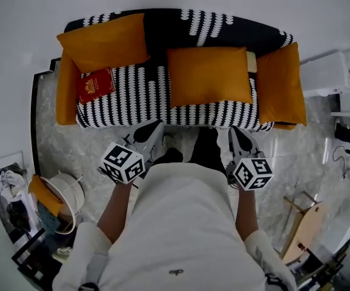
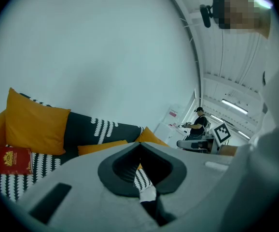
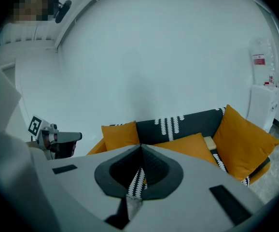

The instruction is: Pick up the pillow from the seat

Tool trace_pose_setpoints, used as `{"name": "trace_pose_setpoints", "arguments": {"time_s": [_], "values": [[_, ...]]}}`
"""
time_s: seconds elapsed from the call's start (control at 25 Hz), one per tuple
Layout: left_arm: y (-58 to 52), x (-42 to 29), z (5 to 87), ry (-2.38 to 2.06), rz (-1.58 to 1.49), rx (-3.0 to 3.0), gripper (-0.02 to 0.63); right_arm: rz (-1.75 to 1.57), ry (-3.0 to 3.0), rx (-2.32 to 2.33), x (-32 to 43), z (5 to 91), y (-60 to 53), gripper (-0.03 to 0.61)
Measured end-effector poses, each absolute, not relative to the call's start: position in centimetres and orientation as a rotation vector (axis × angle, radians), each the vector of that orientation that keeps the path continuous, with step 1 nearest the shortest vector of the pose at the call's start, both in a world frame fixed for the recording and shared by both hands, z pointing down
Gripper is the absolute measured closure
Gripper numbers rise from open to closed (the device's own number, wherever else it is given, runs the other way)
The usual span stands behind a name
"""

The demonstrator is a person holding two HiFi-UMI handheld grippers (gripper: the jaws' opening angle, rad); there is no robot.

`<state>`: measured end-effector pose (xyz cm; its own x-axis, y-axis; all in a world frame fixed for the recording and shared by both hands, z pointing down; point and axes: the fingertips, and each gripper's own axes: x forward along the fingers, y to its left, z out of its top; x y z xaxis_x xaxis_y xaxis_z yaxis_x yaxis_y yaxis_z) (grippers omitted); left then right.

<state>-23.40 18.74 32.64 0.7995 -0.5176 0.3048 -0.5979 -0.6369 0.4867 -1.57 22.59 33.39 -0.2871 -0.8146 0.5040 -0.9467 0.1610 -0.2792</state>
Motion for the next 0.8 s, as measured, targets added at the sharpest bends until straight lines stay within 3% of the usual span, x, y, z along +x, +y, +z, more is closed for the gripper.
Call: {"name": "trace_pose_setpoints", "arguments": {"time_s": [0.8], "values": [[9.1, -12.3, 31.8, -0.955, 0.233, 2.365, 0.603, 0.786, -2.288, 1.505, 9.1, 33.7, 10.0, 0.574]]}}
